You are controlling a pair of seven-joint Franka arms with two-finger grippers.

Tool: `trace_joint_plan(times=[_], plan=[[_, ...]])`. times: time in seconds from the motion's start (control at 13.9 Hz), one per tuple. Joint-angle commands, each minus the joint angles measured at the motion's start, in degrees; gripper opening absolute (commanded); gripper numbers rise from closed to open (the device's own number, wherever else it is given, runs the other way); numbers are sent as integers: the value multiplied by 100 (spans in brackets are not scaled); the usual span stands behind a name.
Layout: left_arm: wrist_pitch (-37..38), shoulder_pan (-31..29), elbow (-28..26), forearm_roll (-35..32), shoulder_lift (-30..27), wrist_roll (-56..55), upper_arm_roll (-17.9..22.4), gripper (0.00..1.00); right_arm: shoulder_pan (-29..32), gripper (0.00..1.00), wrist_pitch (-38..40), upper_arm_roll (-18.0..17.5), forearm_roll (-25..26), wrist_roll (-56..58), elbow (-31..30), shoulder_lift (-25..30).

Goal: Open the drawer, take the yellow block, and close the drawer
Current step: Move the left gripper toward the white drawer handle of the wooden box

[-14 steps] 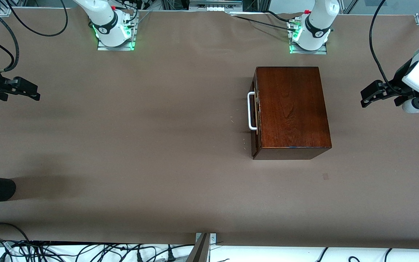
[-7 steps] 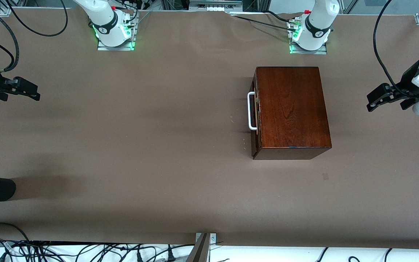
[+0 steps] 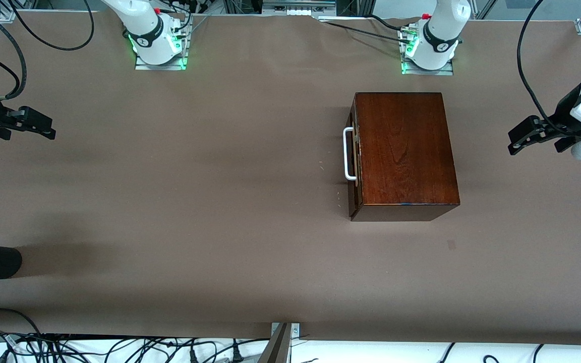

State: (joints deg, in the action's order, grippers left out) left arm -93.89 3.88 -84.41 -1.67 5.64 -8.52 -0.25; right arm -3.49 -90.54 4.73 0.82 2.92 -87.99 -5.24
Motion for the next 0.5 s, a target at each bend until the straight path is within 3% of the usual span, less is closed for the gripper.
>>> trace_joint_plan(times=[0.0,0.43], plan=[[-16,-18,83,123,33,52,-10,100,59,100,27,-42,-82,68,28,58],[-16,34,83,105,121,105,-37,100,76,100,18,-42,-82,68,28,58]])
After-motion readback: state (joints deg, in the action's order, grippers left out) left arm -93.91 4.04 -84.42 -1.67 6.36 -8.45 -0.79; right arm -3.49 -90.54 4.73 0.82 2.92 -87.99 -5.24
